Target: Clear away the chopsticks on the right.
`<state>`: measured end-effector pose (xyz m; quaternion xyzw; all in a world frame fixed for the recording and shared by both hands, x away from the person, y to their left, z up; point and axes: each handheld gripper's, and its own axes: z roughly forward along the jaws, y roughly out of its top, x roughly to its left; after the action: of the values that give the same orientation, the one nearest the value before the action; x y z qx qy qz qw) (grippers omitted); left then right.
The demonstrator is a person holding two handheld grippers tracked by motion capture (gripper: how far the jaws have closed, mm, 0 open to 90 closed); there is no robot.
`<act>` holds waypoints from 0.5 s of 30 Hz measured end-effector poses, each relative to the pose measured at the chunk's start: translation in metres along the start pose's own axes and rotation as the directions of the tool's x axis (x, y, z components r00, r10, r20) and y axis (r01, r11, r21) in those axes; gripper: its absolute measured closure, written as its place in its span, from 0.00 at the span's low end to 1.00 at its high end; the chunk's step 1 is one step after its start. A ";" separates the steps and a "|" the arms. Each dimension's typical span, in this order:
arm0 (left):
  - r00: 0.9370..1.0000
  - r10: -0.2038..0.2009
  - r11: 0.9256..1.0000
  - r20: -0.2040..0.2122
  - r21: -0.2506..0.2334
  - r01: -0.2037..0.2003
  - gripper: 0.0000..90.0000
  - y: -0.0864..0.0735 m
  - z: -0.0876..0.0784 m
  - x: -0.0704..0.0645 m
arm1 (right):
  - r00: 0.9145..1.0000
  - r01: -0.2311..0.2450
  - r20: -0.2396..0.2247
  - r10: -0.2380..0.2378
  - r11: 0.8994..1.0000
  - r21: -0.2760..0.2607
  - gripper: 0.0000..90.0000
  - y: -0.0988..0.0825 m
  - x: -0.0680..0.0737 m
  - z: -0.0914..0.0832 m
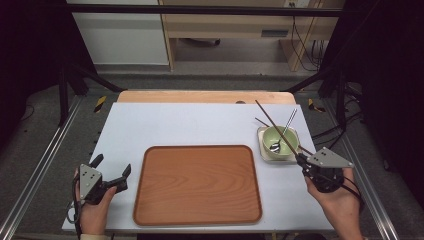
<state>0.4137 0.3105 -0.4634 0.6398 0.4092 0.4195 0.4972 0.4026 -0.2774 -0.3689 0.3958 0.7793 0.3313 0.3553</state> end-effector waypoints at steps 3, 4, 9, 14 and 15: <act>1.000 0.010 1.000 0.011 -0.005 -0.010 0.04 0.002 0.001 -0.003 | 1.000 -0.018 -0.019 0.019 1.000 0.014 0.94 -0.003 0.010 0.000; 1.000 0.008 1.000 0.015 -0.007 -0.008 0.04 0.002 0.002 -0.004 | 0.999 -0.025 -0.032 0.025 1.000 0.016 0.94 -0.004 0.014 0.000; 1.000 0.014 1.000 0.027 -0.010 -0.014 0.04 0.003 0.005 -0.006 | 0.996 -0.034 -0.084 0.037 0.999 0.037 0.94 -0.001 0.041 0.010; 1.000 0.010 1.000 0.028 -0.014 -0.010 0.04 0.004 0.006 -0.006 | 0.989 -0.030 -0.141 0.037 0.998 0.049 0.94 0.005 0.061 0.027; 1.000 0.010 1.000 0.029 -0.013 -0.009 0.04 0.004 0.005 -0.005 | 0.988 -0.029 -0.149 0.037 0.998 0.054 0.94 0.006 0.065 0.031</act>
<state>0.4174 0.3031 -0.4612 0.6446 0.3962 0.4152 0.5051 0.4023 -0.2121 -0.3991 0.3915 0.8055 0.3459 0.2797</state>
